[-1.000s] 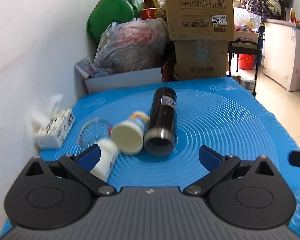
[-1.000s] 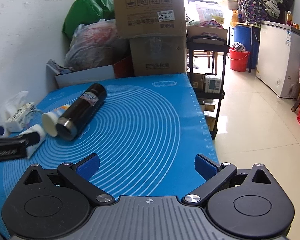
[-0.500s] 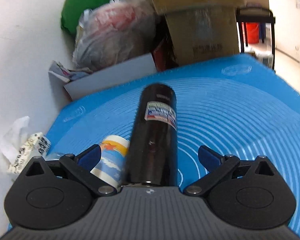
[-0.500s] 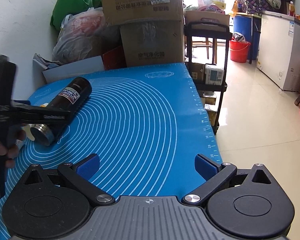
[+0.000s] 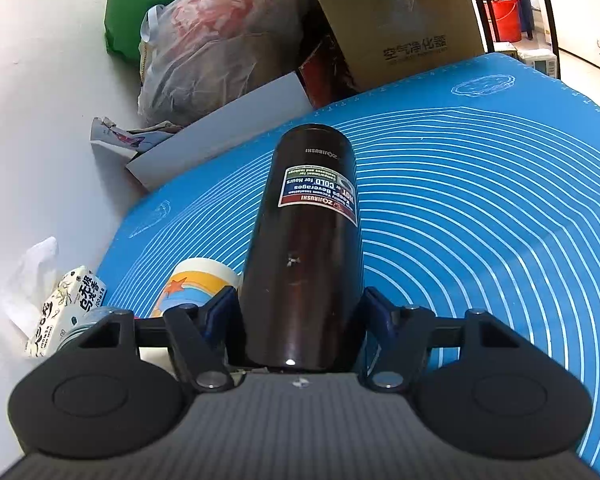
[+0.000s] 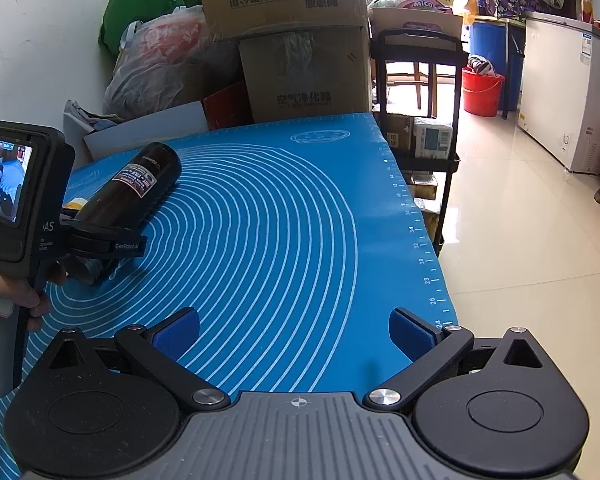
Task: Flip cup upside down
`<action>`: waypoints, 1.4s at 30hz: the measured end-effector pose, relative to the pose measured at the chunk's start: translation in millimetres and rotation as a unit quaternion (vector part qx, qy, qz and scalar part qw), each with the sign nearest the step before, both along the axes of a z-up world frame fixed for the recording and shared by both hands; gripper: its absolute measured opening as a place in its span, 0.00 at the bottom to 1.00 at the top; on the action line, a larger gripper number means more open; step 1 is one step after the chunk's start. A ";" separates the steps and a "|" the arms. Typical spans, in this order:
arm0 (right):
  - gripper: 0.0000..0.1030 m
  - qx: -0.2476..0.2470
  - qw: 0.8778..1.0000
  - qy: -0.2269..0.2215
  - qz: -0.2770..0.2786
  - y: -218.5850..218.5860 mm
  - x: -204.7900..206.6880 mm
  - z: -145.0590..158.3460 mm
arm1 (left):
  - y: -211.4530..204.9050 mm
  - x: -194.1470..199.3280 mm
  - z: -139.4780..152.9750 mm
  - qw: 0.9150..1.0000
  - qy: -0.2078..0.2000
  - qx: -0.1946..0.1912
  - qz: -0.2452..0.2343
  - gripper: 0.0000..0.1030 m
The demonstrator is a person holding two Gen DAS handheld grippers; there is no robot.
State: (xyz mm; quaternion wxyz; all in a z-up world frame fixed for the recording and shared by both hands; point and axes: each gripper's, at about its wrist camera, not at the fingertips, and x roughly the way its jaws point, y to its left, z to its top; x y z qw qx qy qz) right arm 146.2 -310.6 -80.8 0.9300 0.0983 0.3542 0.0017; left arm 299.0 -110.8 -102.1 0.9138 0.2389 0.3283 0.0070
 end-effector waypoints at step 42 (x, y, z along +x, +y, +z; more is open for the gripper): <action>1.00 0.004 1.000 -0.020 -0.005 7.0 -59.0 31.2 | 21.4 -149.2 53.3 0.995 -0.069 -0.068 -0.012 0.65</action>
